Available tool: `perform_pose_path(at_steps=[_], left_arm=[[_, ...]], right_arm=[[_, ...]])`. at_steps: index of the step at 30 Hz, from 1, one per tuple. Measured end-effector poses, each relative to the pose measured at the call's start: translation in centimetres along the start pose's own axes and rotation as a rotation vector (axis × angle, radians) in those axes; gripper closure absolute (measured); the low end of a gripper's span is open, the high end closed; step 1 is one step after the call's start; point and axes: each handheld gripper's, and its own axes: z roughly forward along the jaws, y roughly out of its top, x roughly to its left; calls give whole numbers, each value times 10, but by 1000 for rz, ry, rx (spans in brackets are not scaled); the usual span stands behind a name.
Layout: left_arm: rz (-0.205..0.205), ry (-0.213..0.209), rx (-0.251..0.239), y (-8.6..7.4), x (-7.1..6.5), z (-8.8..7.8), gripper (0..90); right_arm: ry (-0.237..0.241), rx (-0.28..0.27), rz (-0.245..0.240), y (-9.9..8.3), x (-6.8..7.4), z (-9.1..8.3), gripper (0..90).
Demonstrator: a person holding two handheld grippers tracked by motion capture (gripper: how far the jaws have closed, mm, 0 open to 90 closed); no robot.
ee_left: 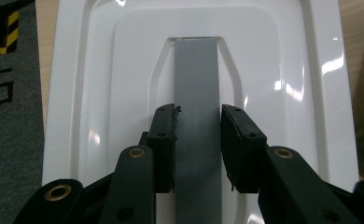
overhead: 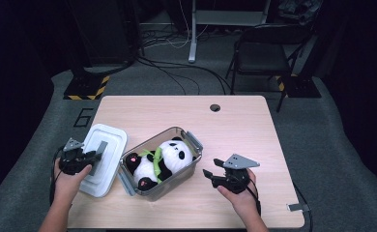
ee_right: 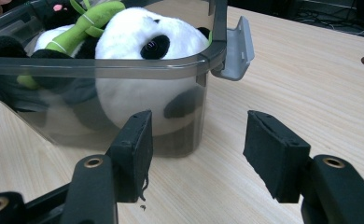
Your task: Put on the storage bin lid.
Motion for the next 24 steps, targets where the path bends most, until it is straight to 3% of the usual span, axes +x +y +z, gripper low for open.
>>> perform_pose_path(at_steps=[20,24], left_arm=[[4,-24,-34,8,-3,-19,666],[22,-26,-29,11,-5,-22,666]], right_arm=[[-3,1,3,-1,-1,0,415],[1,4,4,-1,-1,0,415]])
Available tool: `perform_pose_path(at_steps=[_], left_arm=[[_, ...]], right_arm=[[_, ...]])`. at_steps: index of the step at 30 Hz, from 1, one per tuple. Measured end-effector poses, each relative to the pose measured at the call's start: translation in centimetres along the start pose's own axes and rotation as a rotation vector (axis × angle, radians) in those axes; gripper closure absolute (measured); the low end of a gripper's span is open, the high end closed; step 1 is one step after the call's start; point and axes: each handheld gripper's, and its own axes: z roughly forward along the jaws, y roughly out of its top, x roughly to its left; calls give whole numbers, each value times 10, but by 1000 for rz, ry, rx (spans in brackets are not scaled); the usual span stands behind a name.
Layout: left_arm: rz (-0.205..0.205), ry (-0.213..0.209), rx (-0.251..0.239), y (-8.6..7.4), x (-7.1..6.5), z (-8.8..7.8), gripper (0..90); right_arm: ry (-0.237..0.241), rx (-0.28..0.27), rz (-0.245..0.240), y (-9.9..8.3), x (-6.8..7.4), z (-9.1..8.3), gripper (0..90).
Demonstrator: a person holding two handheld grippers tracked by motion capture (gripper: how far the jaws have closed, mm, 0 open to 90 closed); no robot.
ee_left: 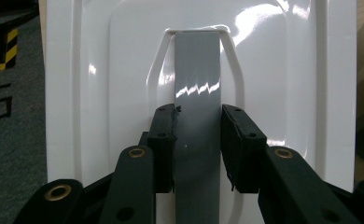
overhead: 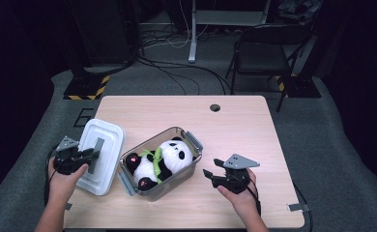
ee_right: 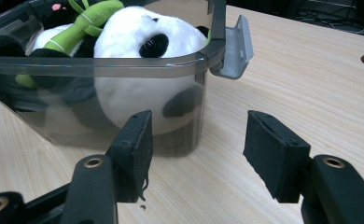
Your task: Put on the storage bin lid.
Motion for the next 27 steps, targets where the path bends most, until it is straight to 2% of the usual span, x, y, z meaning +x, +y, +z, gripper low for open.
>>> perform_pose_path(at_steps=[5,6,13,18,27], left_arm=[[5,-9,-23,4,-3,-4,666],[8,-15,-14,6,-3,-6,666],[27,-17,-31,12,-5,-18,667],[17,-37,-47,18,-7,-27,666],[52,-61,-96,35,-21,-47,666]], right_arm=[[-6,-3,4,0,-1,0,415],[-6,-4,5,0,-1,0,415],[-5,-4,3,-1,-1,0,415],[-6,-1,5,-1,-1,1,415],[-9,-6,9,0,-2,-1,415]])
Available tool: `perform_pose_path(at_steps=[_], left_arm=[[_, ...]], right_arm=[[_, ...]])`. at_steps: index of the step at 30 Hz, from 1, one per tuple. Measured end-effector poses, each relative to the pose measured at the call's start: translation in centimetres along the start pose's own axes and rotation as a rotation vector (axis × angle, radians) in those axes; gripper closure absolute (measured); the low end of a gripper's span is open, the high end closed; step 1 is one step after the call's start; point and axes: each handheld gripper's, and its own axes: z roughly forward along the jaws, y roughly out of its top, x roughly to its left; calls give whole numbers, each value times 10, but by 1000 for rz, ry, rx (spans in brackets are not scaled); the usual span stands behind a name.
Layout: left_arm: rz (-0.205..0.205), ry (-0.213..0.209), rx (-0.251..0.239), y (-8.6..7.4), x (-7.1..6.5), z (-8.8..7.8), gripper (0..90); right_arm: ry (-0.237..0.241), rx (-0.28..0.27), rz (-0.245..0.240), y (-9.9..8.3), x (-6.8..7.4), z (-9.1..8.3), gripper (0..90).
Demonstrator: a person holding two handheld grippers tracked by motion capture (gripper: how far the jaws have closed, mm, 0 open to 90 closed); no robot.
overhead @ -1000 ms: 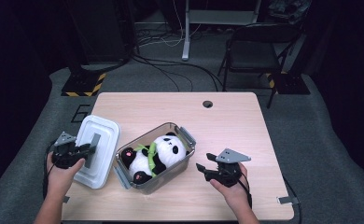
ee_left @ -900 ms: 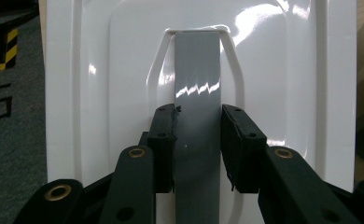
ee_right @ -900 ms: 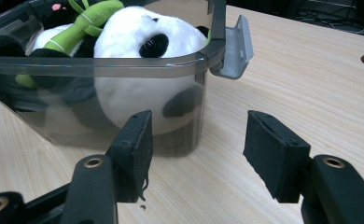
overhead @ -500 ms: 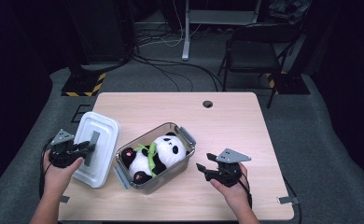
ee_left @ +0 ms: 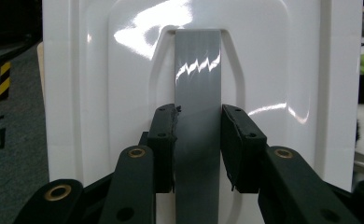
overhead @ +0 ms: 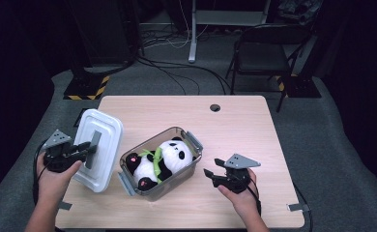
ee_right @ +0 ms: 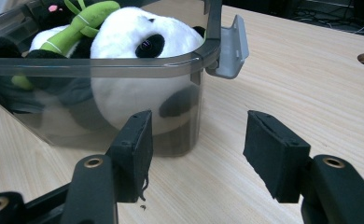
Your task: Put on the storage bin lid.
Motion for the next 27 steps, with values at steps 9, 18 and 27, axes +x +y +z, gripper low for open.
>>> perform_pose_path(at_steps=[9,18,27], left_arm=[[28,-44,-18,19,-18,-10,667],[52,-86,-23,33,-33,-7,666],[80,-140,-14,42,-51,8,667]], right_arm=[[-5,-7,-4,1,-1,-2,415],[-7,-8,-1,1,-1,-3,415],[-11,-11,8,0,-3,-4,415]])
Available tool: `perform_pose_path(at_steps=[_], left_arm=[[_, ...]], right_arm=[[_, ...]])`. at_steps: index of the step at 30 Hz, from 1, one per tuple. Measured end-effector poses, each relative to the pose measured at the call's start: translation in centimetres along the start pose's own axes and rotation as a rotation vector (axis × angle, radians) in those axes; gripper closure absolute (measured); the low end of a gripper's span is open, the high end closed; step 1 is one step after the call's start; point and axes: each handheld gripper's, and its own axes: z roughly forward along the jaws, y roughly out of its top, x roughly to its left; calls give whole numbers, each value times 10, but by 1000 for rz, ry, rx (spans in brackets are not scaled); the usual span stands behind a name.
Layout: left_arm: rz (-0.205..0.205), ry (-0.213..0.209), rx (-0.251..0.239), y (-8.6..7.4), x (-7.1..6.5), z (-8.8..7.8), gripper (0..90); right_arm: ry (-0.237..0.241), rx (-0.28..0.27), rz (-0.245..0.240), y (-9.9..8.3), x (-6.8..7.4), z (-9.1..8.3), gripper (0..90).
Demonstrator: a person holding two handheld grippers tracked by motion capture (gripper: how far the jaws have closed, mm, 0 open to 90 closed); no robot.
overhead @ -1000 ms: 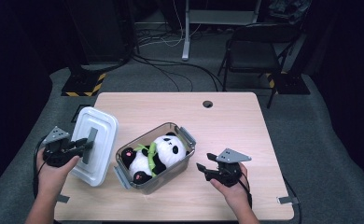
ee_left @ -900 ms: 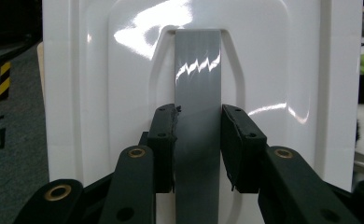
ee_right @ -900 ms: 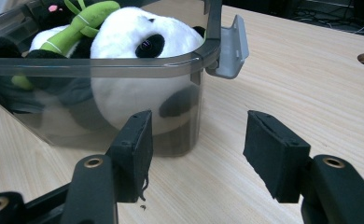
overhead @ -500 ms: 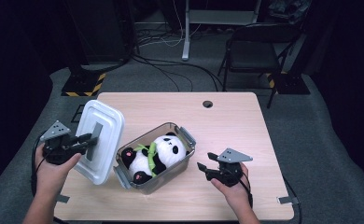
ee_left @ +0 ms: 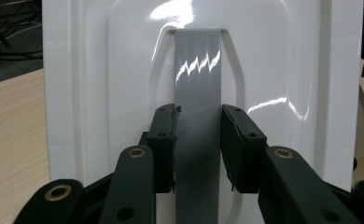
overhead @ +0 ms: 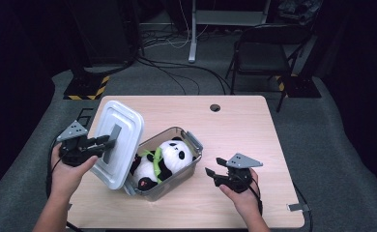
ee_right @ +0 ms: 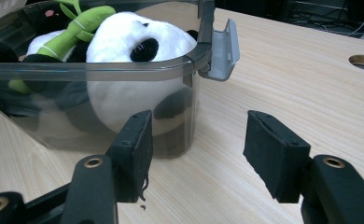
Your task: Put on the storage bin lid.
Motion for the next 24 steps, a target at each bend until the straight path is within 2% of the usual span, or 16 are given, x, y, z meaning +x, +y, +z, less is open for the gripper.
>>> perform_pose_path(at_steps=[7,24], left_arm=[[11,-27,-6,6,-9,11,667],[30,-80,21,13,-27,38,667]], right_arm=[[-1,-1,0,0,0,0,415],[-9,-9,1,0,-3,-2,415]])
